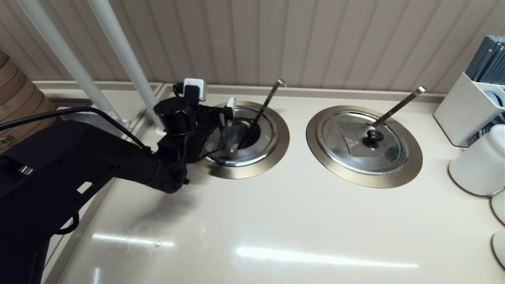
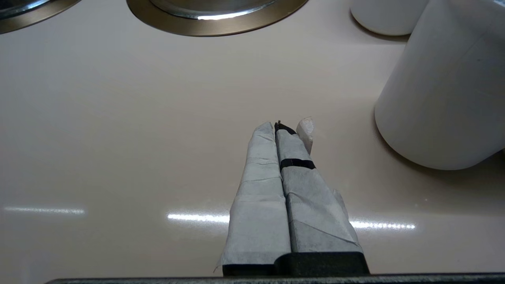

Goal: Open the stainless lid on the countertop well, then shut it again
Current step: Open the lid

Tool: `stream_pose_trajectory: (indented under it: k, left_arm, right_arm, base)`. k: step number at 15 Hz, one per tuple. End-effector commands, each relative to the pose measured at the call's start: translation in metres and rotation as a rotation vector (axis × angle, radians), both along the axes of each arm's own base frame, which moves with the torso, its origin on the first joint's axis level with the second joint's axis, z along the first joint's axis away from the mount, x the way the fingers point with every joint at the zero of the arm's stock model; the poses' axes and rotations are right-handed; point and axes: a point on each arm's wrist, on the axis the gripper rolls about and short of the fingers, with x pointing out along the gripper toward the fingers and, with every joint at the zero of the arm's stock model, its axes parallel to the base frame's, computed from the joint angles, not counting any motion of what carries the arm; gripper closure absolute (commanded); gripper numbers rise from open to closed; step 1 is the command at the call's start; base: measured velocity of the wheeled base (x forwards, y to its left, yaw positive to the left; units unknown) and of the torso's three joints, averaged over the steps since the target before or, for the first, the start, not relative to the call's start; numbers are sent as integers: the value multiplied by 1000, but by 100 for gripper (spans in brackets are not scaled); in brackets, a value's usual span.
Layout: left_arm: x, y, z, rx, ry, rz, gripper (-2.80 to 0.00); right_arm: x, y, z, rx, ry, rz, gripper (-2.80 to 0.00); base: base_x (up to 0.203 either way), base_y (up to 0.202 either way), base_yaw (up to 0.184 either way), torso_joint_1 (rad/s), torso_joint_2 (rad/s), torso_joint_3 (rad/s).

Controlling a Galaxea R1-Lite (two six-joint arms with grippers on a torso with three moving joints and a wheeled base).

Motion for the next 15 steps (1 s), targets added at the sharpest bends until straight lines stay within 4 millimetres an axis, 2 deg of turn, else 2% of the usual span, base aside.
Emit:
stream_pose_trajectory:
  k: [1,9,13,15]
  left_arm:
    - [1,5,2,-2,-7,11,-280]
    - [6,35,14,3,-37,42,-280]
    - [3,61,35,2,-87,58,-280]
    - [1,68,44,-3,-111,70,-280]
  right_arm:
    - [0,0,-1,0,4,0,0]
    - [0,0,-1,0,4,0,0]
    - [0,0,-1,0,4,0,0]
    - [0,0,-1,0,4,0,0]
  base:
    - [0,0,0,0,0,0]
    - [0,0,0,0,0,0]
    - [0,0,0,0,0,0]
    - [0,0,0,0,0,0]
